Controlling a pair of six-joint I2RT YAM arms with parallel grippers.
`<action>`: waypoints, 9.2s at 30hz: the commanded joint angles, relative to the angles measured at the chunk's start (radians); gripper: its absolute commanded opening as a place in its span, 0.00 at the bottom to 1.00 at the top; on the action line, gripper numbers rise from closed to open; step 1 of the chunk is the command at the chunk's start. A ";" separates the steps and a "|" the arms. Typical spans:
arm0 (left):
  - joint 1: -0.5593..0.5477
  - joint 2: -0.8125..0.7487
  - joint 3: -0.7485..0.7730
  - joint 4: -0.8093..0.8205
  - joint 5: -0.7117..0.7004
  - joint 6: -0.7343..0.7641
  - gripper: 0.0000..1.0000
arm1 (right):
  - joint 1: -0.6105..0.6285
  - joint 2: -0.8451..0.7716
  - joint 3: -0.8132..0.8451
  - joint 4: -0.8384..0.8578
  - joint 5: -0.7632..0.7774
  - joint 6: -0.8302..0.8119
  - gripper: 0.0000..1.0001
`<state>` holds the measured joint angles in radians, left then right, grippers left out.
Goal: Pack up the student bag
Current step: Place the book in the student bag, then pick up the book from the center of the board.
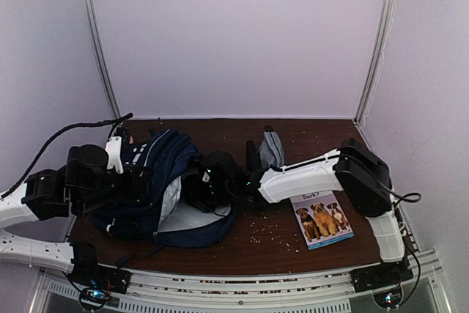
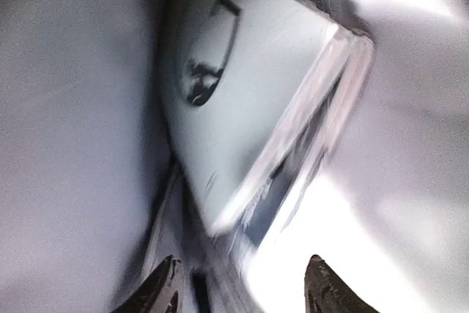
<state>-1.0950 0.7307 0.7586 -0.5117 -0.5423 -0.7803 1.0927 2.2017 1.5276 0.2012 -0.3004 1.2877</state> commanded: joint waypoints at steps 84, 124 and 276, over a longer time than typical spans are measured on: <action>-0.167 1.380 1.042 -0.026 0.644 0.137 0.73 | -0.475 -1.300 -1.288 -0.552 0.176 -0.141 0.68; -0.132 1.676 1.078 0.007 0.698 -0.012 0.20 | -0.400 -1.365 -1.339 -0.381 0.126 -0.055 0.17; -0.113 0.235 0.136 -0.109 0.097 0.163 0.98 | -0.005 -1.589 -0.897 -0.256 0.522 -0.535 0.00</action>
<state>-1.1156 0.8345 0.8265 -0.2527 -0.3496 -0.6918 1.0985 0.7204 0.6857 0.2142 0.0643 0.8349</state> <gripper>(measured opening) 0.978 0.025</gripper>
